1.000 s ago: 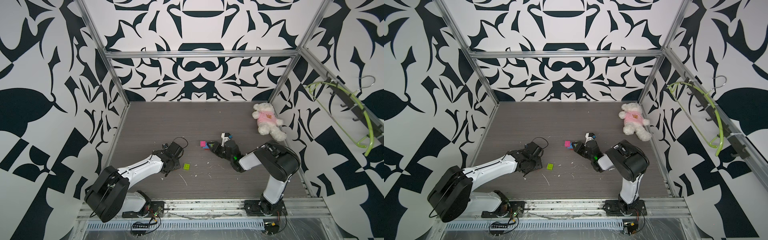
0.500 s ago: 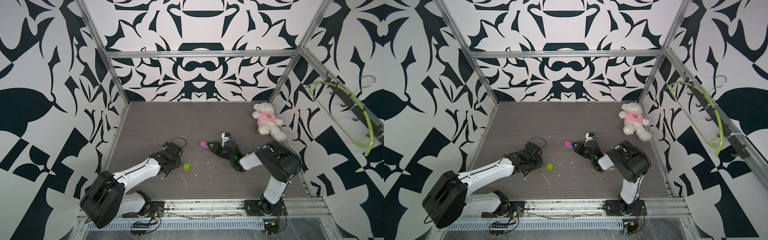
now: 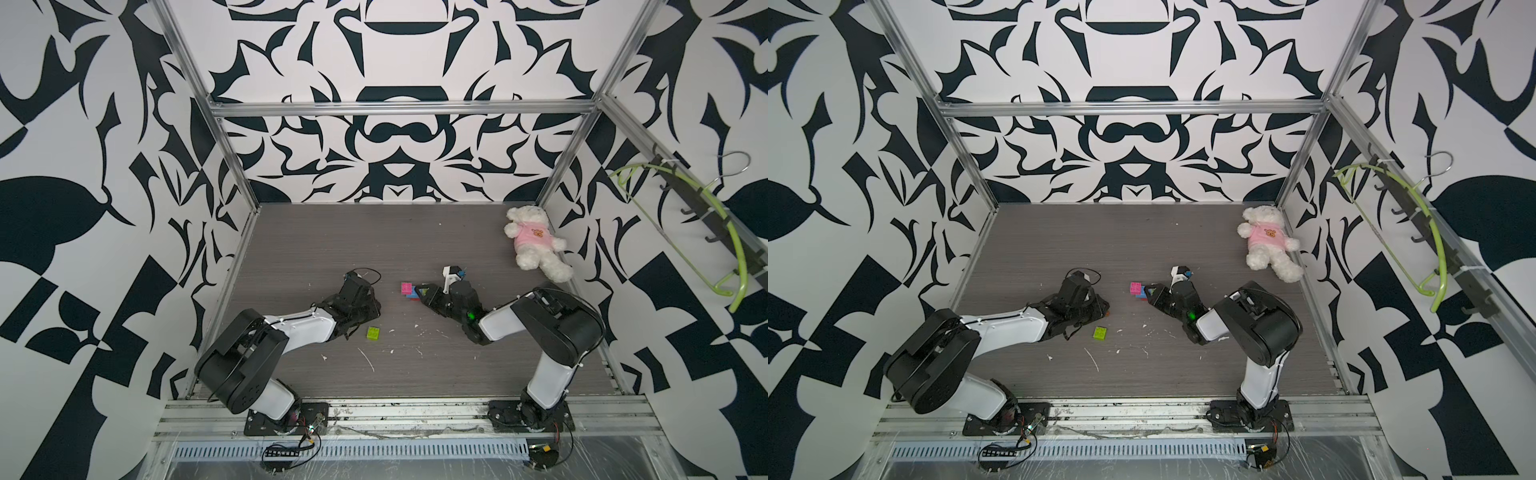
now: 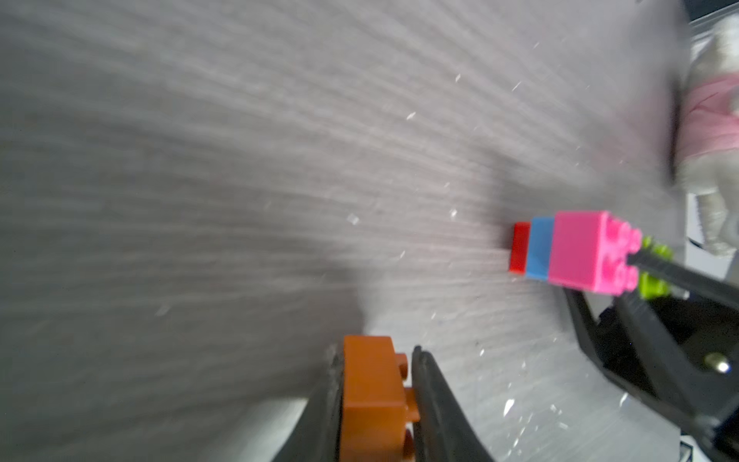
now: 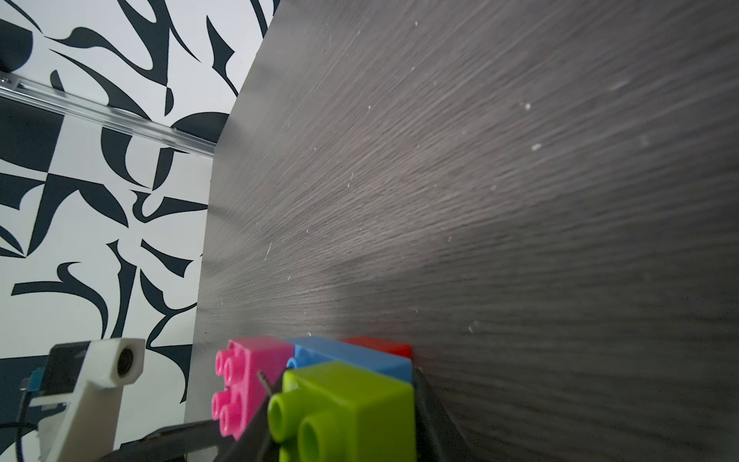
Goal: Assemble the letter v with lego
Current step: Adjust the lego brick at the center of the board.
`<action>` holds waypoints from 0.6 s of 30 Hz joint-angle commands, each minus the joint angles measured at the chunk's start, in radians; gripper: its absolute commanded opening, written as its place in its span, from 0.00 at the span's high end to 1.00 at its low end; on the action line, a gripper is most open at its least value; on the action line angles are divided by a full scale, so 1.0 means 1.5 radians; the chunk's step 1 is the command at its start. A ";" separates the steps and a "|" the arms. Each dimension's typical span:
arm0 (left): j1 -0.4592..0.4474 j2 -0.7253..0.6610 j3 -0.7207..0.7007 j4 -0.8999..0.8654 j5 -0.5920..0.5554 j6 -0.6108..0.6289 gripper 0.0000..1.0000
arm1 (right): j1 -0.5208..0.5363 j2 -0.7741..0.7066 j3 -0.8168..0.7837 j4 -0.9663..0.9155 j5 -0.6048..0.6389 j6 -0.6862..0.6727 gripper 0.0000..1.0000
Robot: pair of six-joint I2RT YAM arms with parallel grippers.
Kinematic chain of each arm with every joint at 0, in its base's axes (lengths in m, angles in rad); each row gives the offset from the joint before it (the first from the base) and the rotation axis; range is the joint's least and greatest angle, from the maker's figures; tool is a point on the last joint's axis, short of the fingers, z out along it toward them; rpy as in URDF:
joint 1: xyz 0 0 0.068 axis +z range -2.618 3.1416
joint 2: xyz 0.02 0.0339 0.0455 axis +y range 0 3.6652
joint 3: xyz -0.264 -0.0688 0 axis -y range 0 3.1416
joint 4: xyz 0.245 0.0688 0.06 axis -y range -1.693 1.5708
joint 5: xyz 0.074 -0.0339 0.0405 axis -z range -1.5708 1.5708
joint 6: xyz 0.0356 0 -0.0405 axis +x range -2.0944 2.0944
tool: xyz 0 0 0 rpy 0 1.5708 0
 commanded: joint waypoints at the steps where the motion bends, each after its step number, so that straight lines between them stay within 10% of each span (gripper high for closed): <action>1: 0.003 0.017 0.004 0.021 -0.002 0.004 0.65 | -0.002 -0.028 -0.006 0.004 0.013 -0.017 1.00; 18: 0.002 -0.104 -0.052 -0.102 -0.059 0.026 0.22 | -0.007 -0.056 -0.011 -0.029 0.021 -0.033 1.00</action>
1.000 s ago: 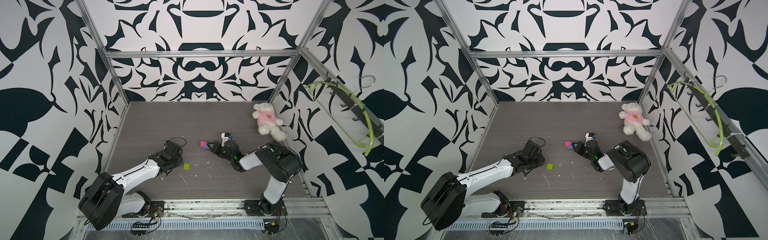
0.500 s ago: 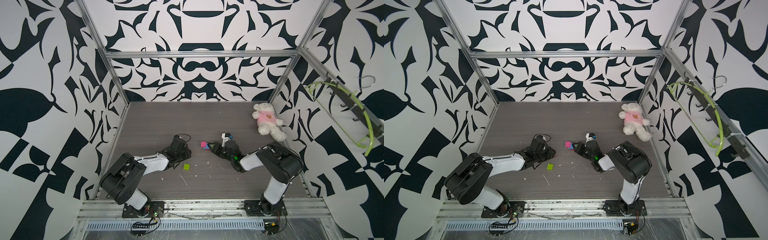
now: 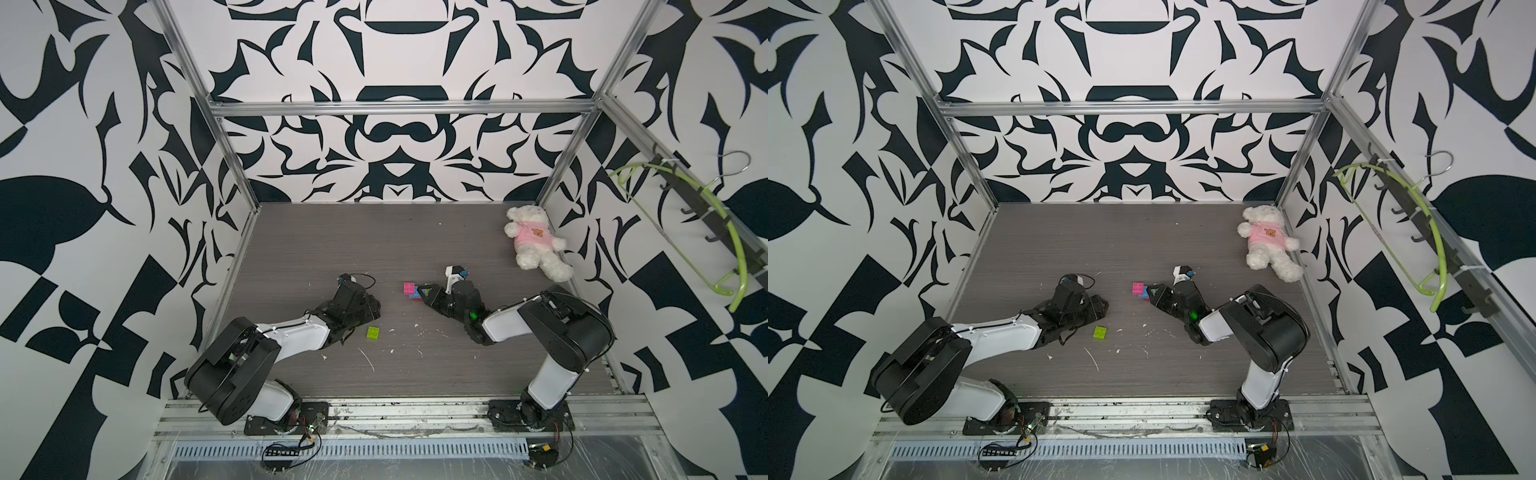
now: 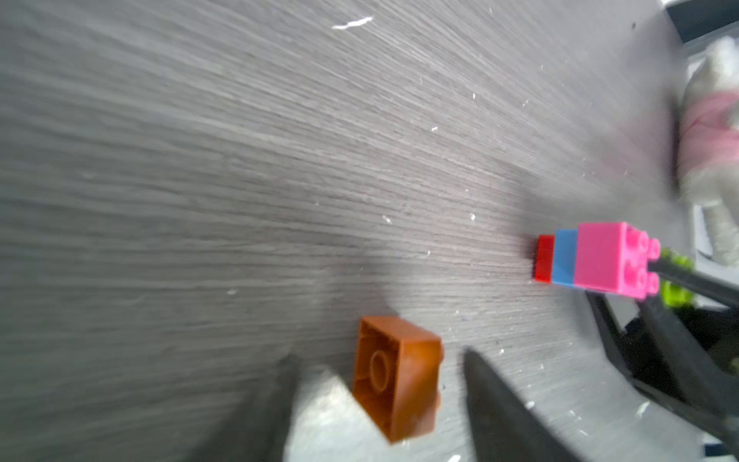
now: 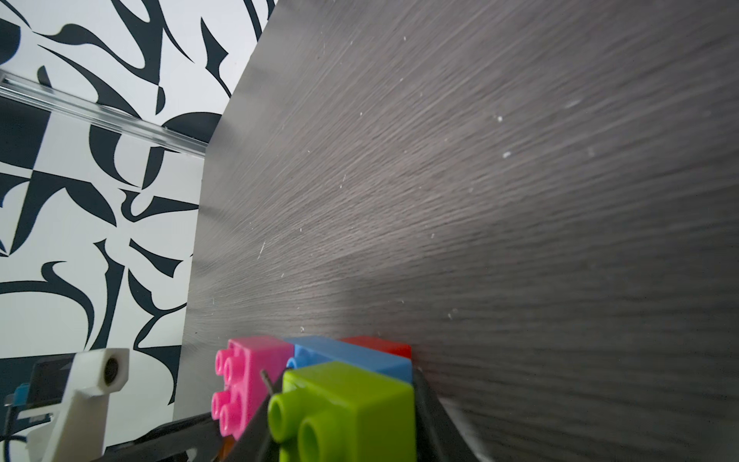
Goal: Assemble the letter v with lego
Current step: Adjust the lego brick at the center of the board, then pick up the lego brick from the center of the board.
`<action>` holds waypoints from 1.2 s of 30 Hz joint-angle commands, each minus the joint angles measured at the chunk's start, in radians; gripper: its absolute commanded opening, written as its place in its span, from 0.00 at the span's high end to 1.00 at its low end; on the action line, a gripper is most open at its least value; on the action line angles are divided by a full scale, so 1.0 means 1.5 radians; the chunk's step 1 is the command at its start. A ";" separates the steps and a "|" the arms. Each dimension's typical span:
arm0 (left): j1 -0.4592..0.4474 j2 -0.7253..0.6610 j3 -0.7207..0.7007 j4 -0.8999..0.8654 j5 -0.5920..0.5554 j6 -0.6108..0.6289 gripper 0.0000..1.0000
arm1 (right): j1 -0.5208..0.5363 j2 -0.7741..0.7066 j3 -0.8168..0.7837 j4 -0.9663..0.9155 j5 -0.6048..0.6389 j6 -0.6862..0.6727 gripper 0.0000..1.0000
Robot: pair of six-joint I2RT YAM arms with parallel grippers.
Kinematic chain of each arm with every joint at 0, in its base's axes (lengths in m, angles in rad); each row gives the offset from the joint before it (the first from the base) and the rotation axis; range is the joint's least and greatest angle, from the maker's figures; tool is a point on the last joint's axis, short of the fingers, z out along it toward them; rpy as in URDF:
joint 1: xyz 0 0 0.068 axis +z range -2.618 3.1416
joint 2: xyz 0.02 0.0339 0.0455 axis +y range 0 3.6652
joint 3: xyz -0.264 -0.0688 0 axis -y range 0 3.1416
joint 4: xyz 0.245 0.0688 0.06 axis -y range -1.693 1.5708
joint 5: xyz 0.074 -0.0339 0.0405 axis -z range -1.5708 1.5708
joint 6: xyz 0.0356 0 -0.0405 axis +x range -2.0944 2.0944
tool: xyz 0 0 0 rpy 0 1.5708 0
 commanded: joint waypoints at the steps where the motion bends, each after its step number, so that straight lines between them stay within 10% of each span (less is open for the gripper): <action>1: -0.011 -0.041 0.017 -0.124 -0.022 0.030 0.19 | -0.003 -0.025 -0.001 0.007 0.011 -0.018 1.00; 10: -0.079 -0.009 0.167 -0.465 -0.085 0.110 0.30 | -0.004 -0.025 -0.002 0.006 0.008 -0.021 1.00; 36: -0.155 0.048 0.221 -0.486 -0.047 0.165 0.26 | -0.006 -0.034 -0.005 -0.006 0.006 -0.026 1.00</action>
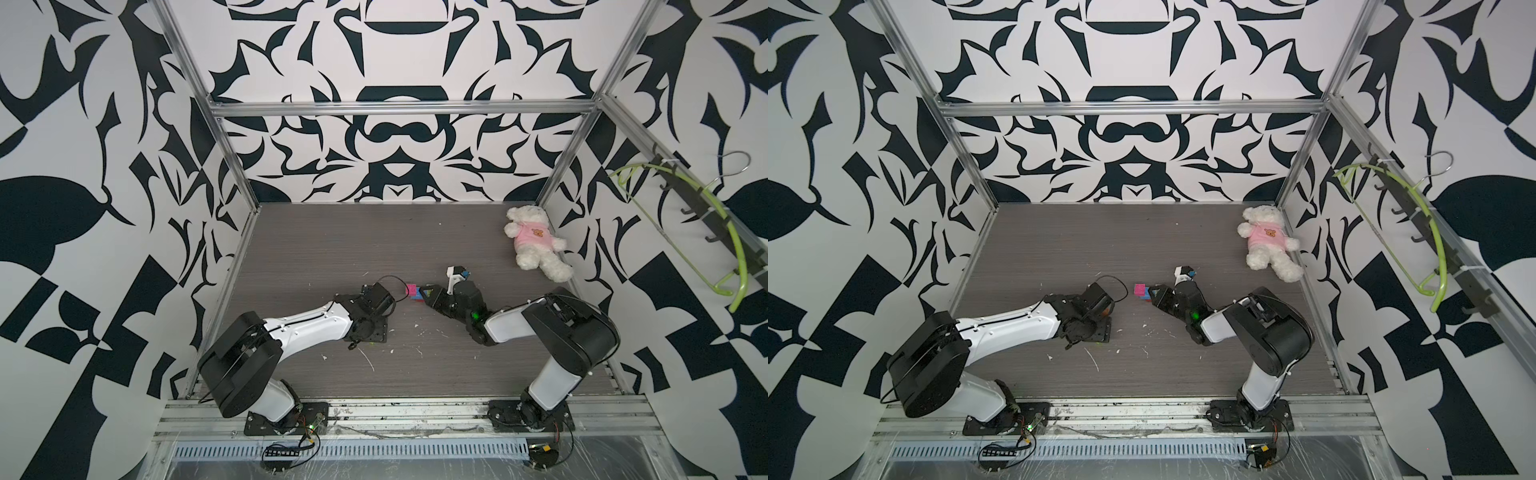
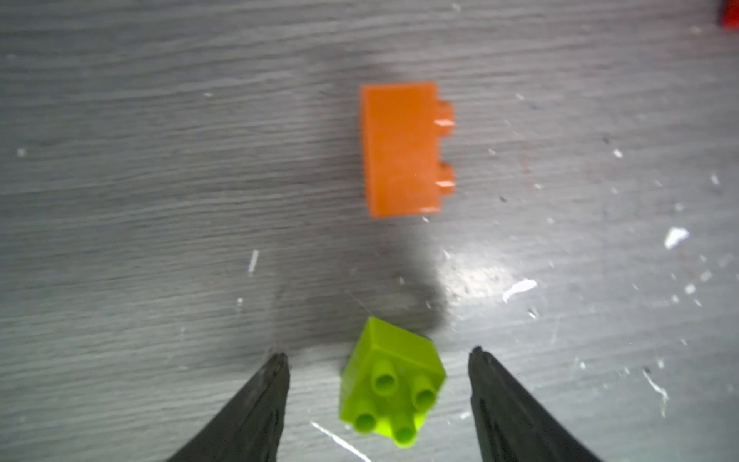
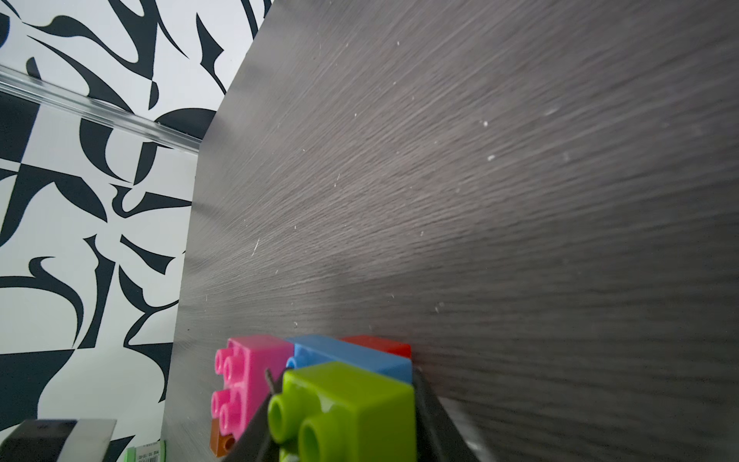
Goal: Assemble the letter v with lego
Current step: Pick up the lego brick from the center of the board.
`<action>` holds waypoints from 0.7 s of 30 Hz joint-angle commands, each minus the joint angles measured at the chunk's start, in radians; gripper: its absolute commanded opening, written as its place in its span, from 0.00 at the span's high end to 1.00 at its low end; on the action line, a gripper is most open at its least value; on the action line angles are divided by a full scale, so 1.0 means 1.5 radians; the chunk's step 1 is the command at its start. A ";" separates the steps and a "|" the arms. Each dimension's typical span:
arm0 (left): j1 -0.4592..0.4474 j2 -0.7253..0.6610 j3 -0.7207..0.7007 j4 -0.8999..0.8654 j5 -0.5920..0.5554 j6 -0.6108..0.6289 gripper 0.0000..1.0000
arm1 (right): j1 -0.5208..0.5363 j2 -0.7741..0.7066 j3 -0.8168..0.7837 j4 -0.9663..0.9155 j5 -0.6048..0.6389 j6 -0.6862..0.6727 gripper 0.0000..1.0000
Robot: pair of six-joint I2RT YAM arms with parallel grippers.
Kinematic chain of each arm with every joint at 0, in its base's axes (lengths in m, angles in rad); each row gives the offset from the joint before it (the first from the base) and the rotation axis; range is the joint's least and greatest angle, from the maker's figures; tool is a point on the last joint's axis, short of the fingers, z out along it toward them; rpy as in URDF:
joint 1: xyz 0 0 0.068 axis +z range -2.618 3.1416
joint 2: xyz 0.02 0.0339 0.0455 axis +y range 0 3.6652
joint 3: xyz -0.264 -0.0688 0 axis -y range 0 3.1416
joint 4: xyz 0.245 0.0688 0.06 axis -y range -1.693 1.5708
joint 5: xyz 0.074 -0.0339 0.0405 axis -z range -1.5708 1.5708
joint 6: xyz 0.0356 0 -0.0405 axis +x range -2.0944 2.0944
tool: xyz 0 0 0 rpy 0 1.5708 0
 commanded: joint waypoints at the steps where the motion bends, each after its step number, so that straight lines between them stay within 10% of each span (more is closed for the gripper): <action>1: -0.005 -0.004 0.018 -0.033 0.014 0.050 0.27 | -0.001 -0.015 0.002 0.016 0.006 -0.009 1.00; 21: -0.005 0.066 0.054 -0.048 -0.007 0.089 0.59 | -0.004 -0.018 -0.005 0.024 0.008 -0.005 1.00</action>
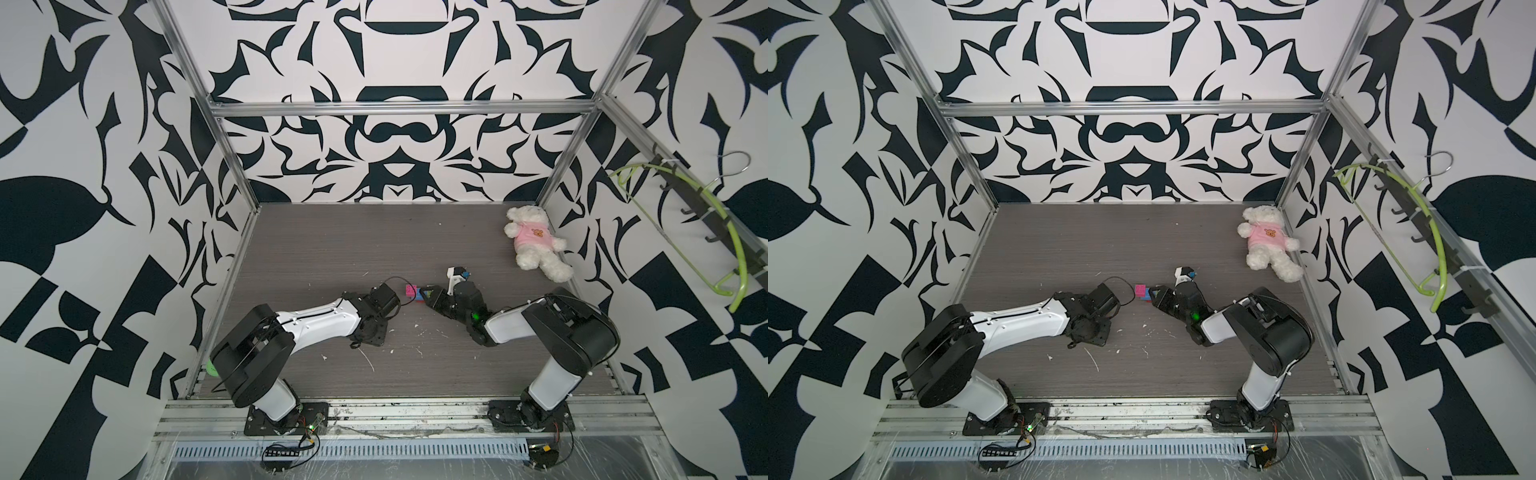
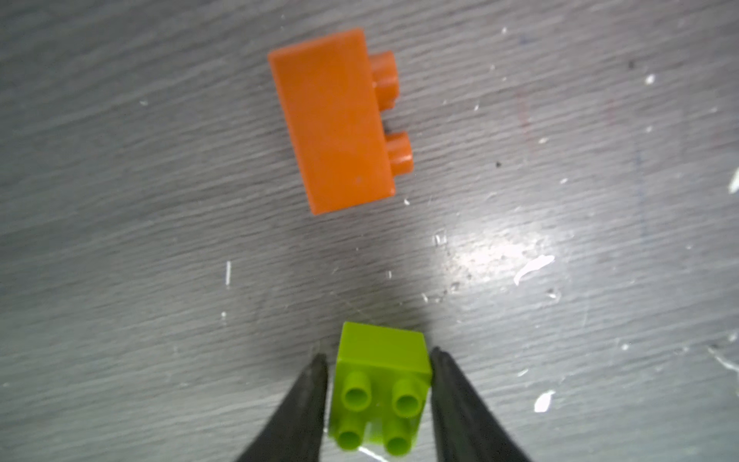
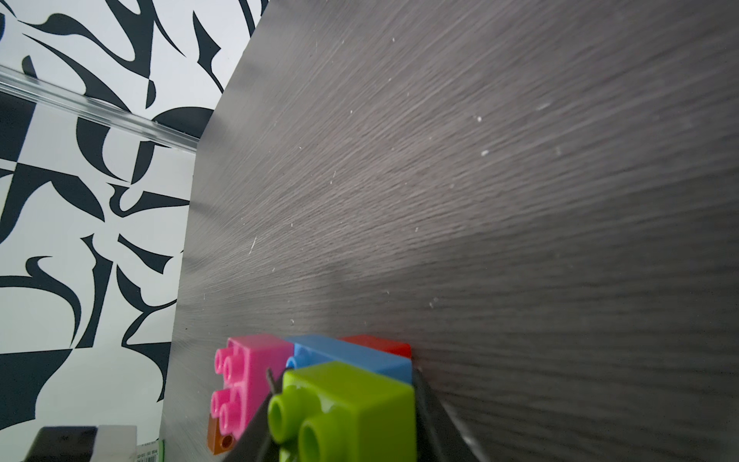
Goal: Assemble the letter v with lego
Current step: Pick up the lego brick from the center of the board.
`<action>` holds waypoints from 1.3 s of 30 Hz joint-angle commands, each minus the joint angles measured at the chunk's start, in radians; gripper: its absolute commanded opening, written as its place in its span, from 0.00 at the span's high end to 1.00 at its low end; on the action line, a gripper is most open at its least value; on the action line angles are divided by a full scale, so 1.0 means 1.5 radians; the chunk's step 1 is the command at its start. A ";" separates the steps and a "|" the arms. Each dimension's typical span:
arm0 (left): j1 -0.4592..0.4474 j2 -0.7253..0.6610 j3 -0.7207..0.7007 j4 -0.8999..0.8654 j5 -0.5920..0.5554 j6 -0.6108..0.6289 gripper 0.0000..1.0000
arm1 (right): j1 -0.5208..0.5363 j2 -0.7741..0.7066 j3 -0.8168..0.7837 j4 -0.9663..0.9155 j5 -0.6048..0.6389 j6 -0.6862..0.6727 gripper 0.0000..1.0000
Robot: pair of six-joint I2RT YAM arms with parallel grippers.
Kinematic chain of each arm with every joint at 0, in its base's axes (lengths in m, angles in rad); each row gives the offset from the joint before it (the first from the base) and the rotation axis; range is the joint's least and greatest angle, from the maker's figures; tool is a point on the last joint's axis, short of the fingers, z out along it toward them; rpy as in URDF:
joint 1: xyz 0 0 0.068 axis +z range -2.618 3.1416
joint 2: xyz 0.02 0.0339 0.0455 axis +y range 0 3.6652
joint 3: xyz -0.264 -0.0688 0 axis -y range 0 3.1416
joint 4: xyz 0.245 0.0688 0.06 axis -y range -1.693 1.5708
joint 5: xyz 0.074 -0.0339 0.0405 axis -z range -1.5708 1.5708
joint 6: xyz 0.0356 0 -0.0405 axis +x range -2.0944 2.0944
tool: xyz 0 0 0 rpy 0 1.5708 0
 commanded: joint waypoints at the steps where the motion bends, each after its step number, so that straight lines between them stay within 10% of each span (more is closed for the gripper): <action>1: 0.001 0.013 0.016 -0.010 -0.002 0.004 0.62 | -0.004 -0.018 -0.001 0.023 0.008 -0.006 1.00; 13: 0.004 0.001 0.156 -0.075 -0.056 -0.135 0.87 | -0.005 -0.012 -0.003 0.025 0.006 -0.010 1.00; 29: 0.012 0.182 0.419 -0.120 -0.026 -0.085 0.95 | -0.005 -0.009 -0.008 0.035 0.001 -0.008 1.00; 39: 0.041 0.105 0.354 -0.056 -0.022 -0.097 0.92 | -0.005 -0.057 0.004 -0.013 0.003 -0.012 0.65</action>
